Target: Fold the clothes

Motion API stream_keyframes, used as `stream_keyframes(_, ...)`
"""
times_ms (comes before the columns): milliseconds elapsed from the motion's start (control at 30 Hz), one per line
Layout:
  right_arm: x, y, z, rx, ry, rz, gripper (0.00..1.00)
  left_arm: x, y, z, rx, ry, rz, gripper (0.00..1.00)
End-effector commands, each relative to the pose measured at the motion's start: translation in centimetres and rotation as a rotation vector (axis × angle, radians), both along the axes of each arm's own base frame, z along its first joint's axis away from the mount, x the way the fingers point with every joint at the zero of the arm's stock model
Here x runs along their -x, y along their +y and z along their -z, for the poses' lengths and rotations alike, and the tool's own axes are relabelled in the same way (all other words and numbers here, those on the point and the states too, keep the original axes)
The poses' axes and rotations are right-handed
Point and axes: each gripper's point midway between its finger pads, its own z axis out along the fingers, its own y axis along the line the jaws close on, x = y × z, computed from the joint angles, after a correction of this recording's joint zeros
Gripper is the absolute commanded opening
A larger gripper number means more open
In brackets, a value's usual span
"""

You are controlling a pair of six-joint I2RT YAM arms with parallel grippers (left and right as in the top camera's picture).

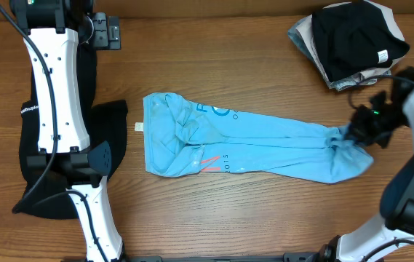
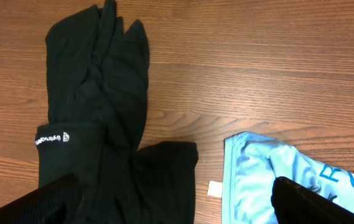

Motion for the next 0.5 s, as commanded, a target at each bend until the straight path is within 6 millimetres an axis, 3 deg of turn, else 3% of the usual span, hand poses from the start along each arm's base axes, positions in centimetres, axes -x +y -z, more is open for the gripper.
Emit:
stream_keyframes(0, -1.5, 4.6, -3.3, -0.023, -0.108, -0.116, 0.04, 0.2, 0.0, -1.2, 0.019, -0.036, -0.017, 1.0)
stream_keyframes(467, -3.7, 20.6, -3.5, 0.014, -0.221, -0.29, 0.04, 0.1, 0.0, -1.1, 0.019, -0.037, -0.017, 1.0)
